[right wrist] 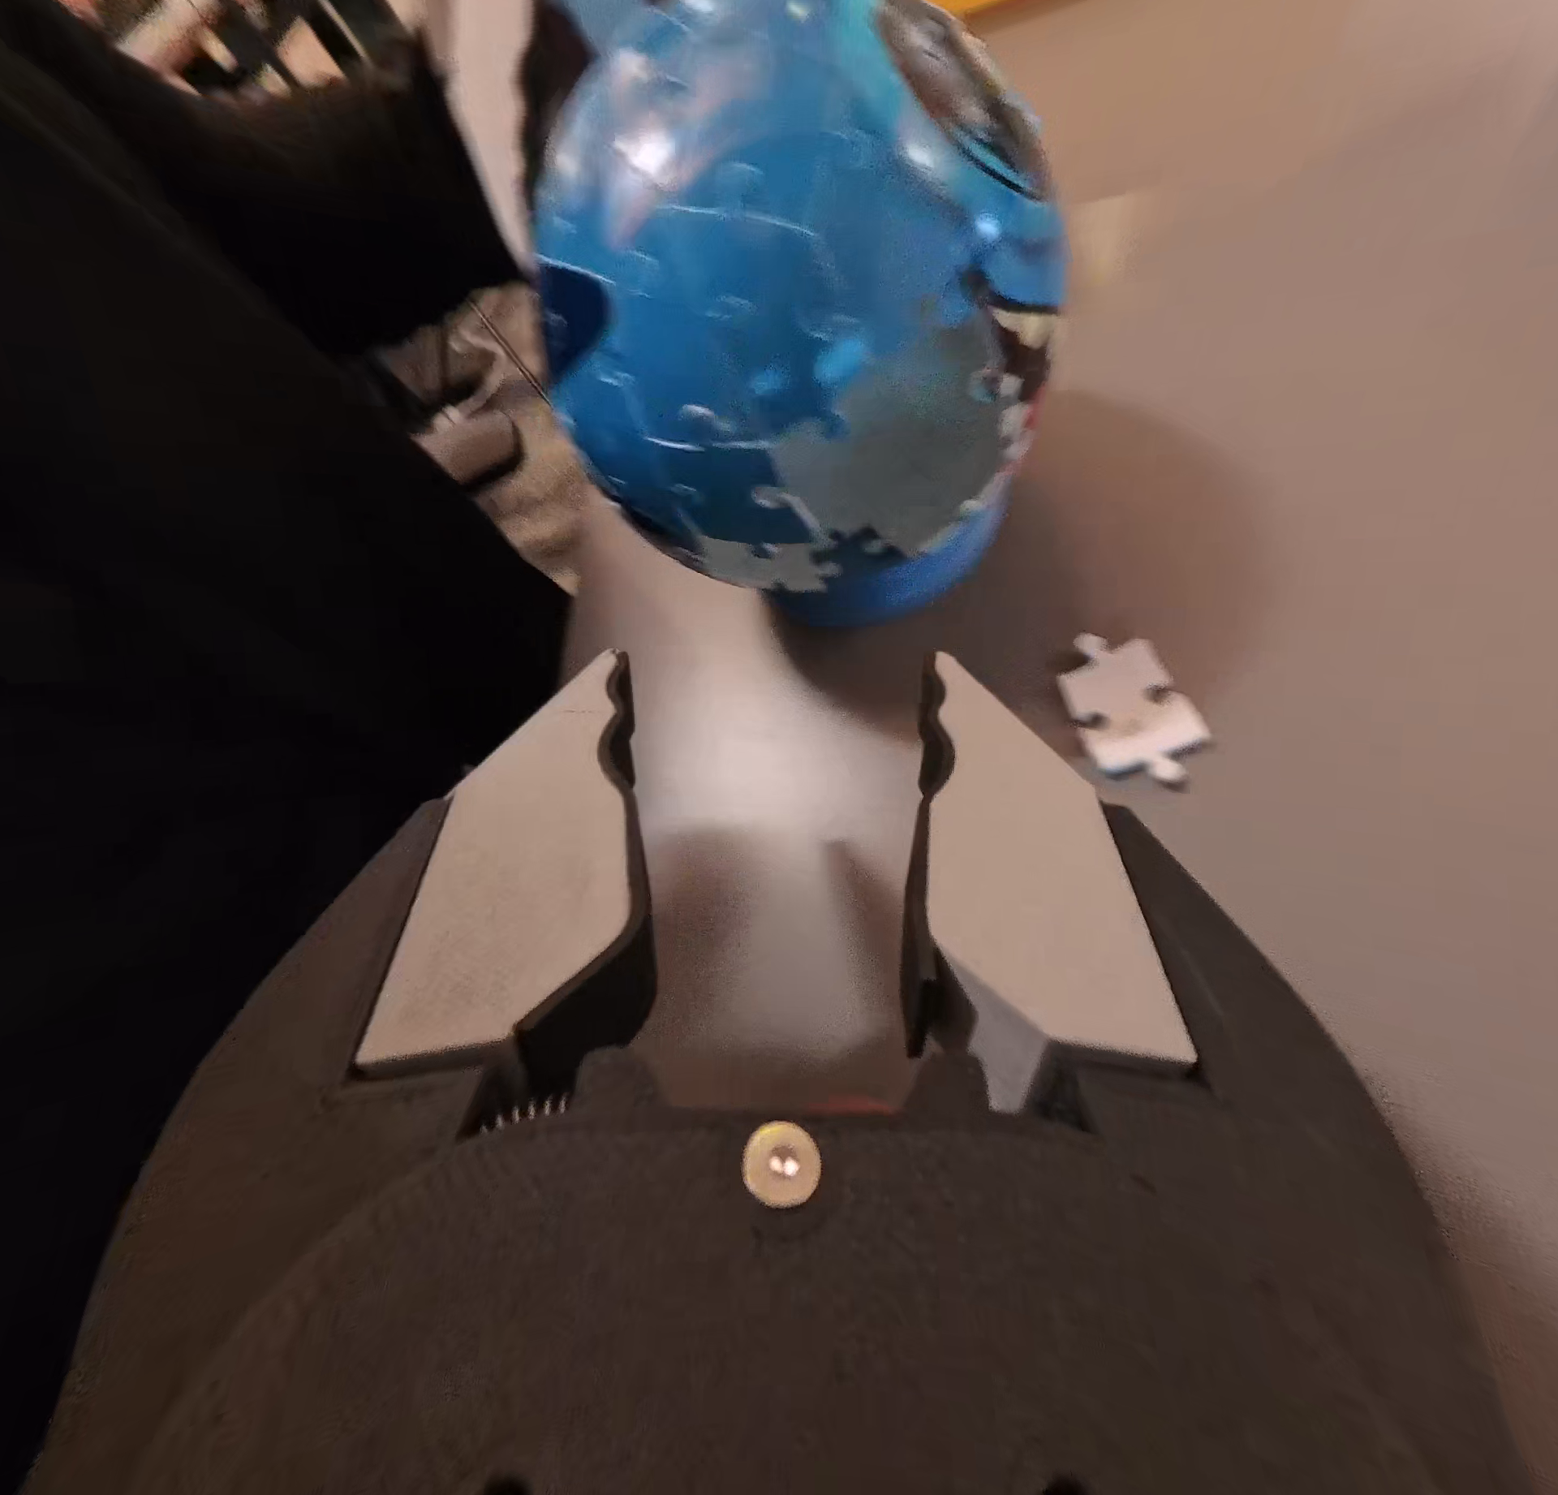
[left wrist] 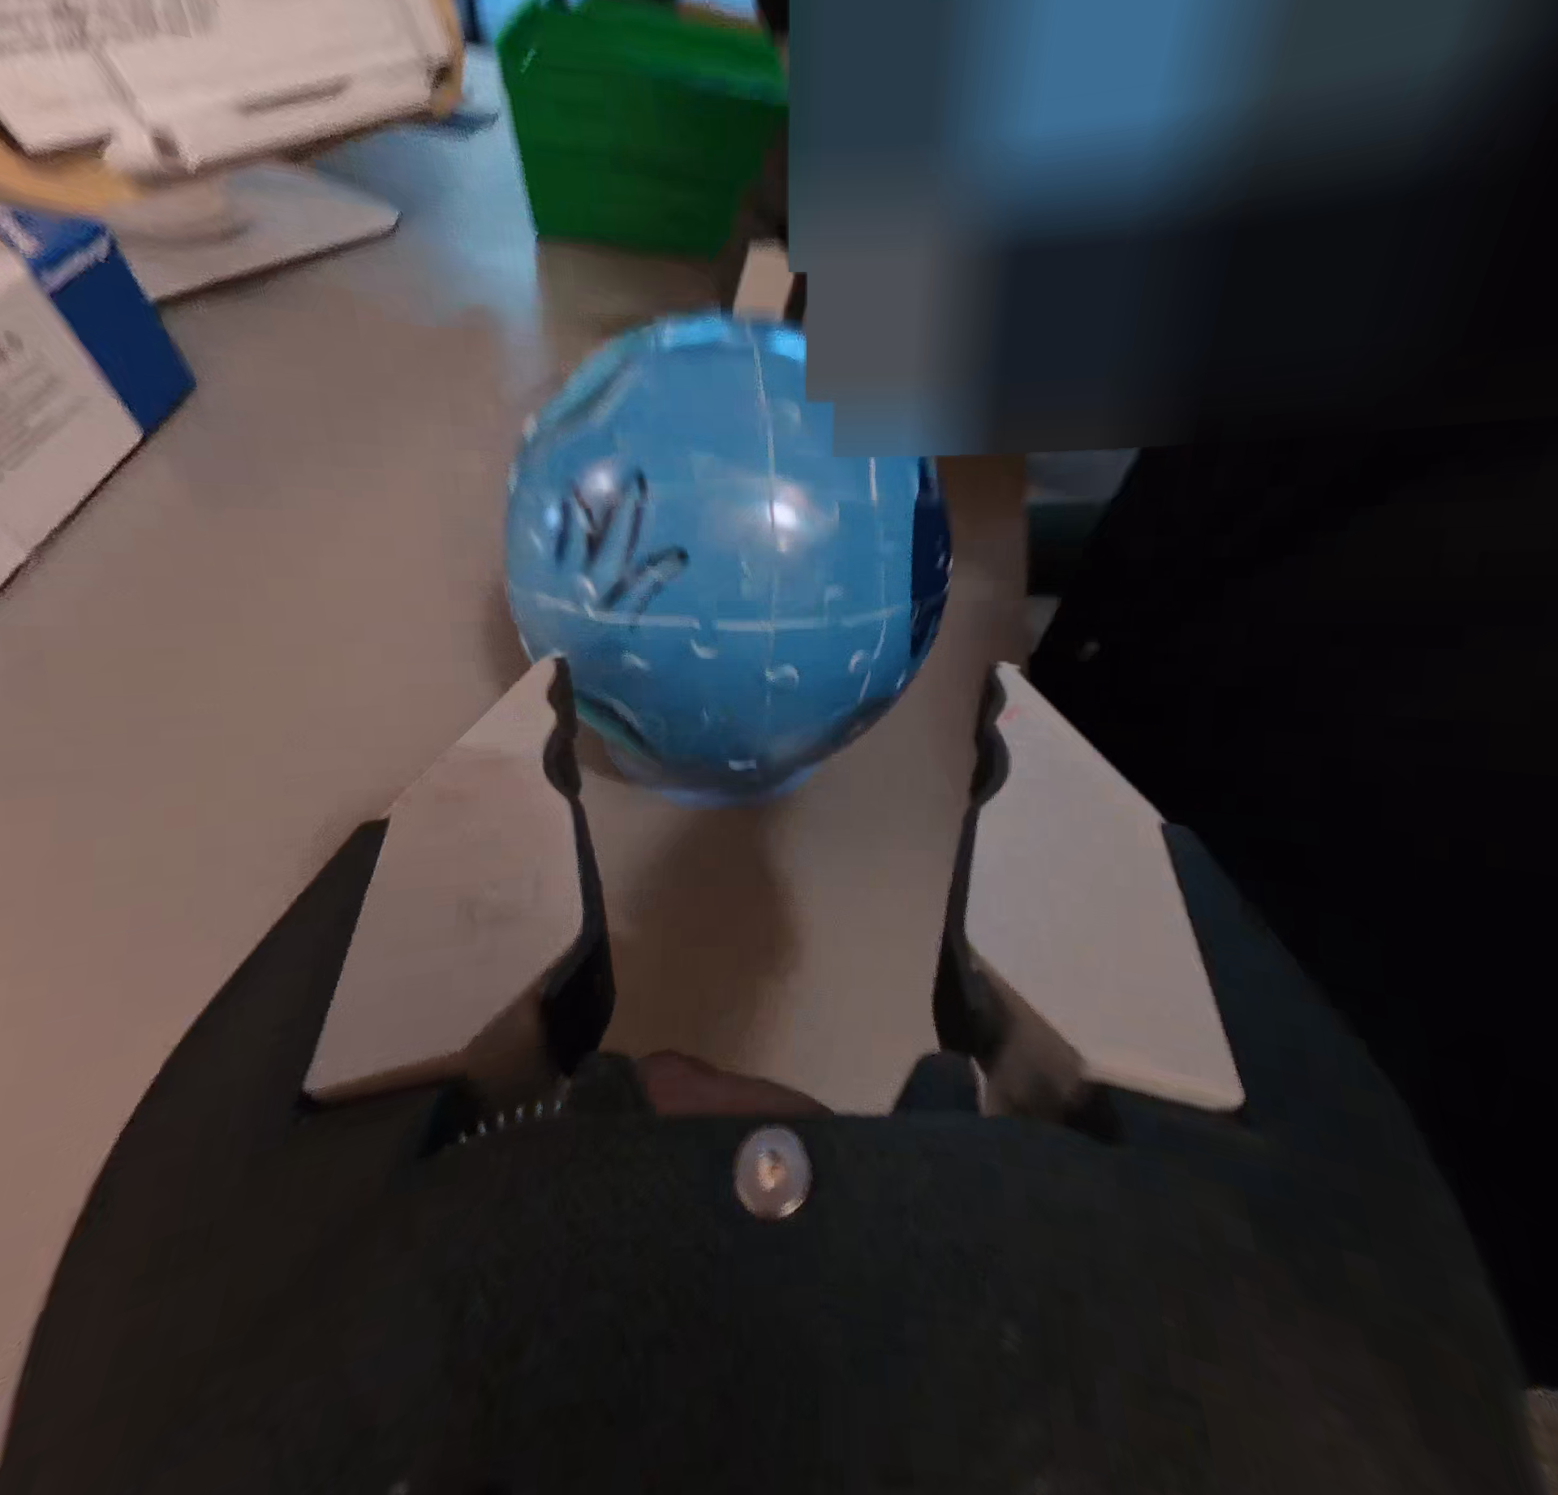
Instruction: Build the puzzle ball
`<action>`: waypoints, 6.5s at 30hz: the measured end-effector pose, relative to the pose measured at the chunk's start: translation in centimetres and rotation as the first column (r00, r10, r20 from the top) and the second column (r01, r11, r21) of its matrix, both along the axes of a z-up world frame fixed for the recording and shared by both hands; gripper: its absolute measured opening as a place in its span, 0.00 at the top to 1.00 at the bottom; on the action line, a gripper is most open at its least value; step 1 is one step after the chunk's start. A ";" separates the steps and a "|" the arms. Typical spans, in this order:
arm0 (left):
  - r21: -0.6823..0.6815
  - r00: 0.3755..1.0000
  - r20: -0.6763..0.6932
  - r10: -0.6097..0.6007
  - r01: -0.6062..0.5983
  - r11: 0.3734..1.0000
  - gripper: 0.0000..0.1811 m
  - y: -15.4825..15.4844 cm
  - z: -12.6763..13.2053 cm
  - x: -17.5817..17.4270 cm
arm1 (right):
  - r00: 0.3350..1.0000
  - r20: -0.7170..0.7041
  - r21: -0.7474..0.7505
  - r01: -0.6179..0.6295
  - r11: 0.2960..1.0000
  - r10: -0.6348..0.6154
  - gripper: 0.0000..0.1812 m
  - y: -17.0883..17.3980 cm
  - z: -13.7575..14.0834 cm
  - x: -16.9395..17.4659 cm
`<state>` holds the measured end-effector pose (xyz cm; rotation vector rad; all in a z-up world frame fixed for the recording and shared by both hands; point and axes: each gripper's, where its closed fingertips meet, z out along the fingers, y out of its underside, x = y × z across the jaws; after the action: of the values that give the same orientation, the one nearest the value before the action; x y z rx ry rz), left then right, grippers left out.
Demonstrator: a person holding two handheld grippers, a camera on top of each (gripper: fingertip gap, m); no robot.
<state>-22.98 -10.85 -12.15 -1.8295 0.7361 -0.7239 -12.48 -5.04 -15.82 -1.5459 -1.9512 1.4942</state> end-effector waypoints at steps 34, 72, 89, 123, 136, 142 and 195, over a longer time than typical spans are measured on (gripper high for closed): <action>0.044 1.000 0.024 0.014 -0.015 0.999 0.49 -1.1 1.7 -2.1 | 0.963 0.020 -0.179 0.268 0.947 -0.269 0.58 0.3 1.7 -6.2; -0.048 0.994 0.028 0.103 -0.102 0.994 0.50 3.2 -1.1 -2.3 | 0.970 -0.080 0.114 0.239 0.964 -0.231 0.43 0.7 1.4 -7.0; 0.082 0.971 0.036 0.237 -0.239 0.967 0.52 2.4 0.9 -6.7 | 0.983 0.088 0.467 0.102 0.879 -0.161 0.59 8.8 -2.8 -2.3; -0.338 0.992 -0.023 -0.124 0.109 0.935 1.00 17.0 6.5 2.0 | 0.961 -0.277 0.847 0.237 0.476 0.016 0.88 10.7 9.6 -8.7; -0.255 1.000 -0.009 -0.005 0.003 0.967 1.00 19.4 4.1 -0.5 | 0.916 -0.280 0.512 0.395 0.763 -0.286 0.89 15.3 6.4 -7.9; -0.042 0.990 0.135 0.037 -0.032 0.999 1.00 19.4 8.5 -0.8 | 0.920 -0.278 0.102 0.316 0.943 -0.278 0.85 12.9 8.5 -9.3; -0.099 0.987 -0.148 0.057 -0.072 0.993 0.86 12.1 4.1 -4.0 | 0.996 -0.069 0.607 -0.007 0.794 0.062 1.00 5.5 3.1 -13.2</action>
<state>-27.00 1.27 -8.10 -2.0076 0.7407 -0.6010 -25.66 0.50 -12.72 -1.1367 -2.1216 0.7816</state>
